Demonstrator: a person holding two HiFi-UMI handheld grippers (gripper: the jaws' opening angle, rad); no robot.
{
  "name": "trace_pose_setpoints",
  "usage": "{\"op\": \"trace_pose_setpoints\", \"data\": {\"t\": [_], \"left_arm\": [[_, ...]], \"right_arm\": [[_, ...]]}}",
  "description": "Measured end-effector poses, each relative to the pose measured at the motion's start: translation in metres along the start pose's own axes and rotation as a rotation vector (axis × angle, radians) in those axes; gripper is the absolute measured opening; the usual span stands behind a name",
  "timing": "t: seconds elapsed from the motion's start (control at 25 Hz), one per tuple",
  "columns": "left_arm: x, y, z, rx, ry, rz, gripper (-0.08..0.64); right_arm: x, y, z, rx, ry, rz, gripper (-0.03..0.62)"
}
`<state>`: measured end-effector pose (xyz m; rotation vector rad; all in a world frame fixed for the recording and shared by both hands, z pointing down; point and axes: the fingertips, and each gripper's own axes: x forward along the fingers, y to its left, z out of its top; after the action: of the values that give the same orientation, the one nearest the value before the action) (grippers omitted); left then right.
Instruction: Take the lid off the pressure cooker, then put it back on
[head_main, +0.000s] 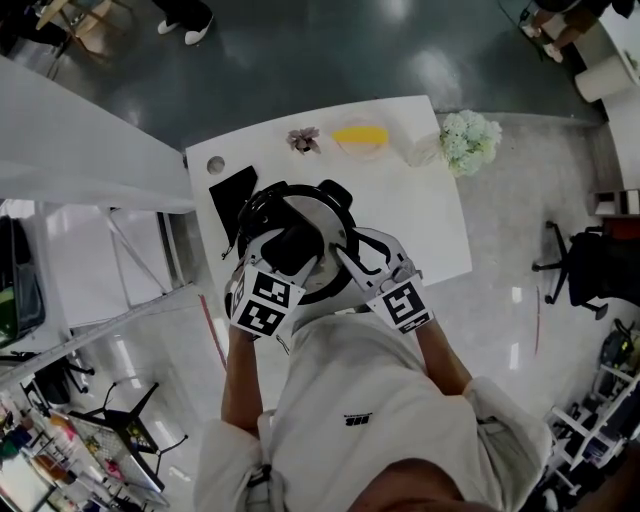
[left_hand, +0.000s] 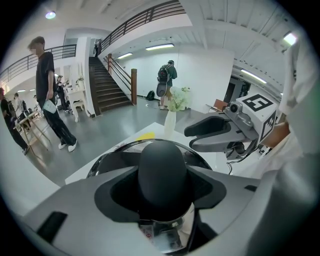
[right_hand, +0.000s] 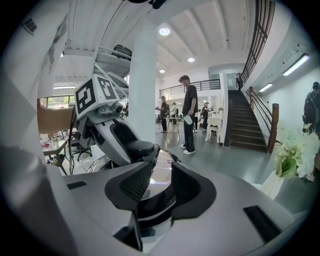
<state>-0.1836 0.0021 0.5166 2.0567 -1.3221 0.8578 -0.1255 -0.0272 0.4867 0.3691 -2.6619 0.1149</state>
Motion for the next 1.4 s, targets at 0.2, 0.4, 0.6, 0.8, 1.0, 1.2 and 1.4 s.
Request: {"op": "trace_pose_setpoints", "data": {"t": [0.2,0.4,0.6,0.8,1.0,1.2,1.4], "left_arm": [[-0.0004,-0.0004,-0.0003,0.013,-0.005,-0.012,0.286],[0.0004,-0.0011,0.0002,0.058,-0.002,-0.045,0.285],[-0.0003,-0.0024,0.0003,0.091,-0.003,-0.075,0.286],[0.0004,-0.0027,-0.0003,0.133,-0.004,-0.109,0.285],[0.0005,-0.0036,0.0005,0.176,-0.004,-0.147,0.286],[0.0008,-0.0051,-0.0002,0.219,-0.001,-0.185,0.286],[0.0006,-0.0049,-0.0004,0.253,0.004,-0.214,0.285]], "right_arm": [[0.0007,0.0025,-0.0008,0.003,0.003,-0.011,0.13],[0.0008,0.003,-0.0016,0.009,0.004,-0.028,0.13],[-0.0003,0.0014,-0.003,0.02,0.009,-0.049,0.13],[0.0021,0.0013,-0.0062,0.014,0.004,-0.062,0.13],[0.0021,0.0024,-0.006,0.037,0.015,-0.082,0.13],[0.0018,0.0031,-0.0074,0.046,0.017,-0.103,0.13],[0.0012,0.0033,-0.0077,0.054,0.02,-0.128,0.13]]}}
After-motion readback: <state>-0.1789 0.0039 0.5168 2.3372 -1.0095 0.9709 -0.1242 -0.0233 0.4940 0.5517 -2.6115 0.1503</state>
